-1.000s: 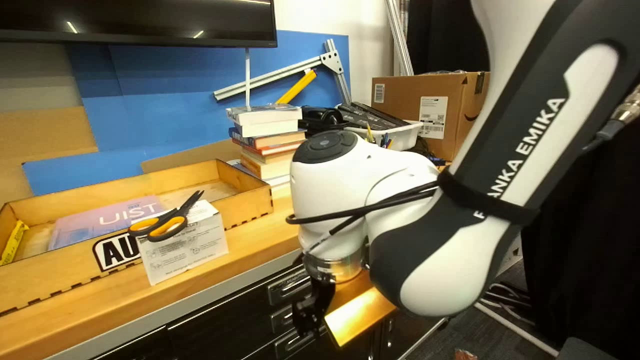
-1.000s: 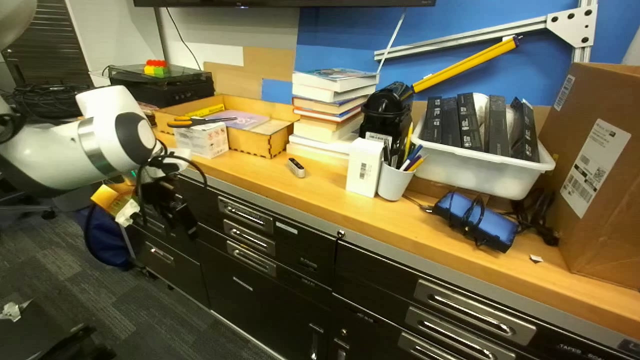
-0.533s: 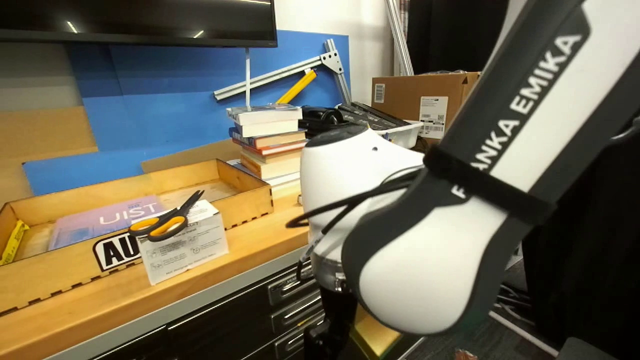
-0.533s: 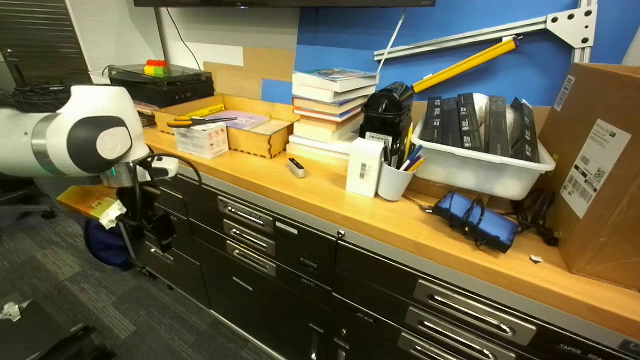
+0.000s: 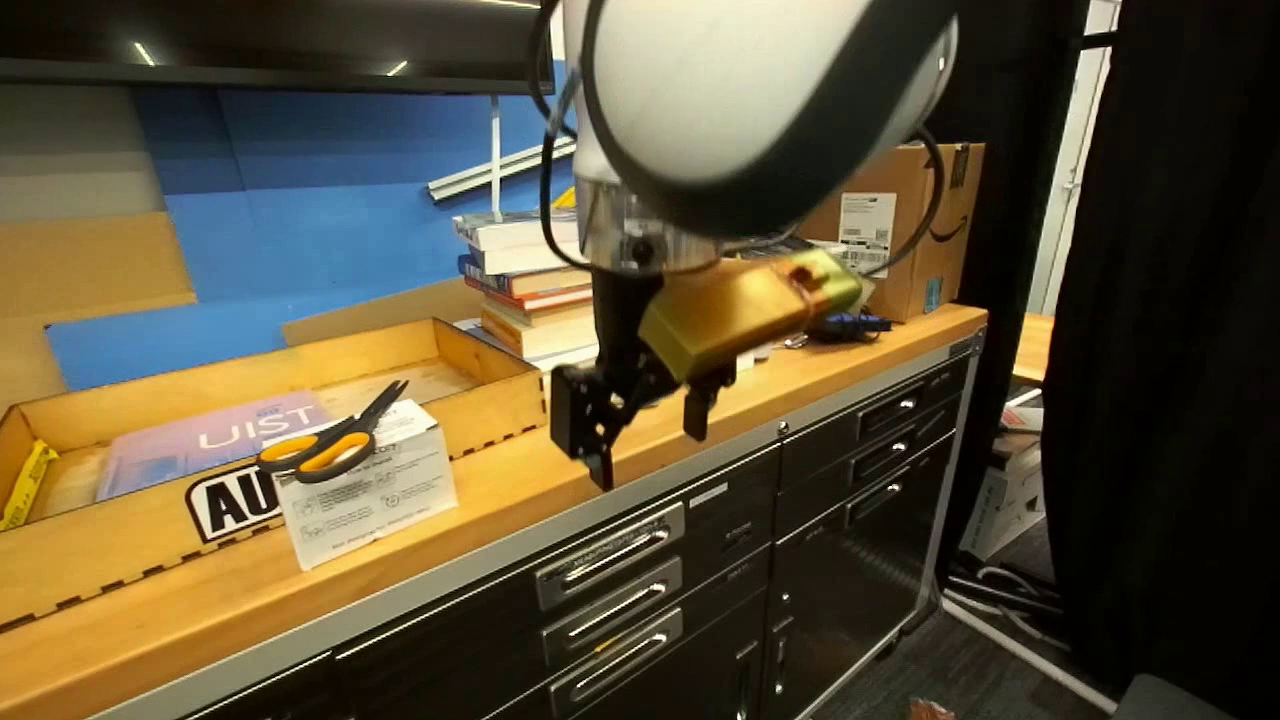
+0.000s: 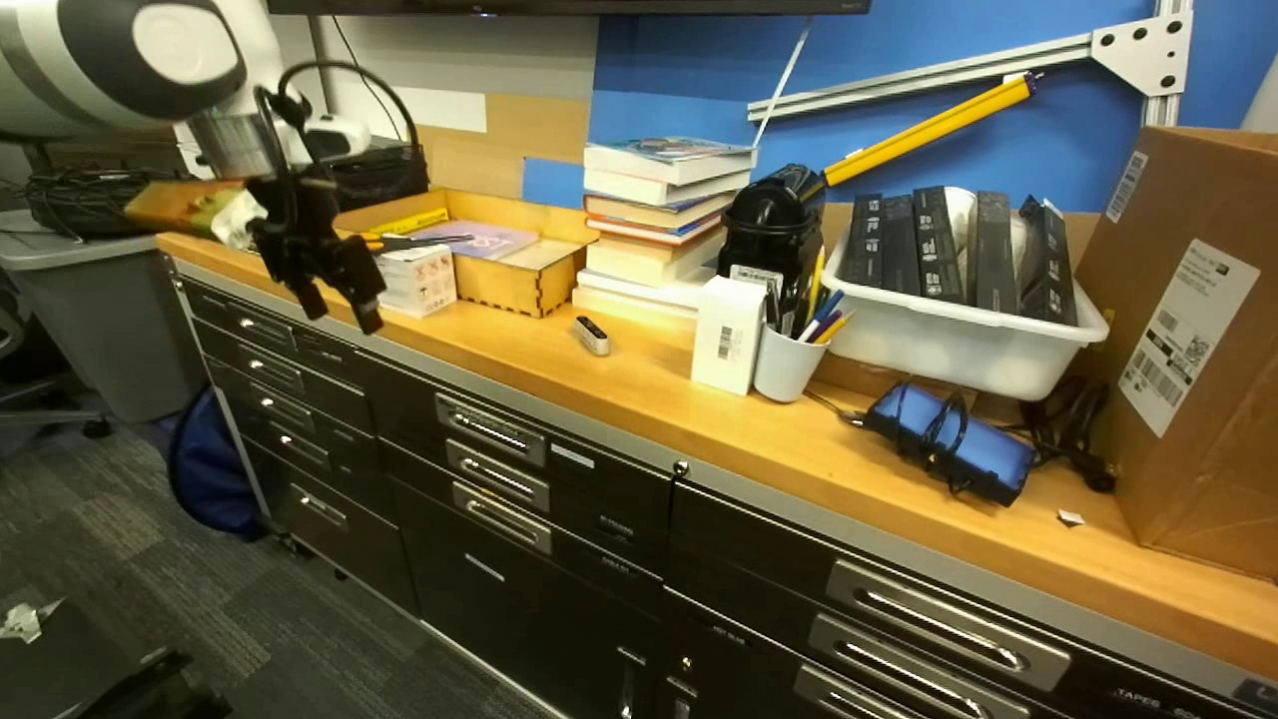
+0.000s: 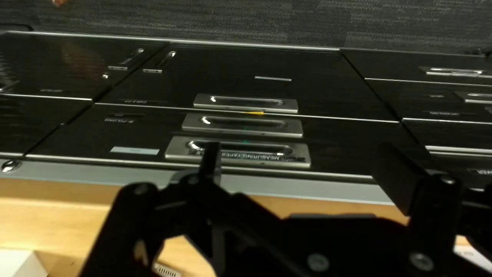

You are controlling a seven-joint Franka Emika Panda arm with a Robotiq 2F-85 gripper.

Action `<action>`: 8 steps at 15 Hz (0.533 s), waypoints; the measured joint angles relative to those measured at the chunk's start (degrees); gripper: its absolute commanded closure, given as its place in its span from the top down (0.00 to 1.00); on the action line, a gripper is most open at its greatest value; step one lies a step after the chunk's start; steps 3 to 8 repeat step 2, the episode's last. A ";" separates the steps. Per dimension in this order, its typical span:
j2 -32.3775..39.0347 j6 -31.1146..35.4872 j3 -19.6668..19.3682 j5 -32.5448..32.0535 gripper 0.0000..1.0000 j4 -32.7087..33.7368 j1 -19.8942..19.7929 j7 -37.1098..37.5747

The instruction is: Pick up the blue object from the base top and put it in the open drawer and close it

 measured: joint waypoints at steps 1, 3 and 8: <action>-1.32 -4.23 -0.78 0.02 1.00 2.59 0.41 -0.33; -2.43 -7.55 -1.35 0.12 1.00 4.80 0.66 -0.72; -2.43 -7.55 -1.35 0.12 1.00 4.80 0.66 -0.72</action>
